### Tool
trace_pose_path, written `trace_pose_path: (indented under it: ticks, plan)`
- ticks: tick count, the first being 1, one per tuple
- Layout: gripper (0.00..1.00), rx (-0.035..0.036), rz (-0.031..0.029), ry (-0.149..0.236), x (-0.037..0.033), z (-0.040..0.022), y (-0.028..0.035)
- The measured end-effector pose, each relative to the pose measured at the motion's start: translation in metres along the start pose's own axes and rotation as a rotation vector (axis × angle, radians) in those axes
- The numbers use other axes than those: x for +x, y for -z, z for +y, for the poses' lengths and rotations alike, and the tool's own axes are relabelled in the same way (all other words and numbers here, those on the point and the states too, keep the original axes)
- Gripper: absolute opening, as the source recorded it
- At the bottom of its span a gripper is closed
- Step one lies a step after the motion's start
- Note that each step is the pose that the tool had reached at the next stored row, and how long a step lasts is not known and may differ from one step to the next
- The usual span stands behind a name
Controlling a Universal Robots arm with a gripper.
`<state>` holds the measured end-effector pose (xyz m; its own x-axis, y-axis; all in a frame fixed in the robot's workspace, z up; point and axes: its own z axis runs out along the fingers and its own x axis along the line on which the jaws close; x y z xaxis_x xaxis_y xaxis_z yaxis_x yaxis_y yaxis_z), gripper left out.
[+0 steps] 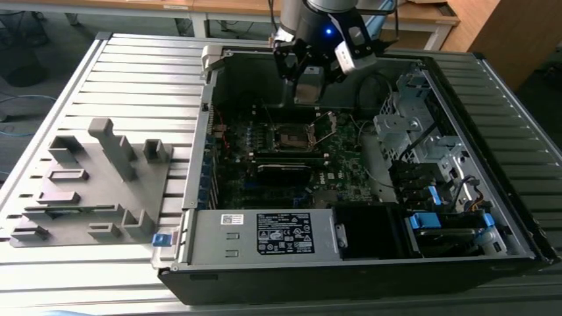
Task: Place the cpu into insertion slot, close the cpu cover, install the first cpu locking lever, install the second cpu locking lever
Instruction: 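Place the cpu into insertion slot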
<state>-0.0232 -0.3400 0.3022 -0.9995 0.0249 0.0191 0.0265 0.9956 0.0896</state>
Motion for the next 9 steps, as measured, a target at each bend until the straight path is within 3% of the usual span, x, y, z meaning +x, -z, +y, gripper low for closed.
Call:
trace_pose_path:
  ticks: [9]
  plan:
    - [0.54,0.0002,-0.0041,0.006,0.0034,-0.0049,-0.0088]
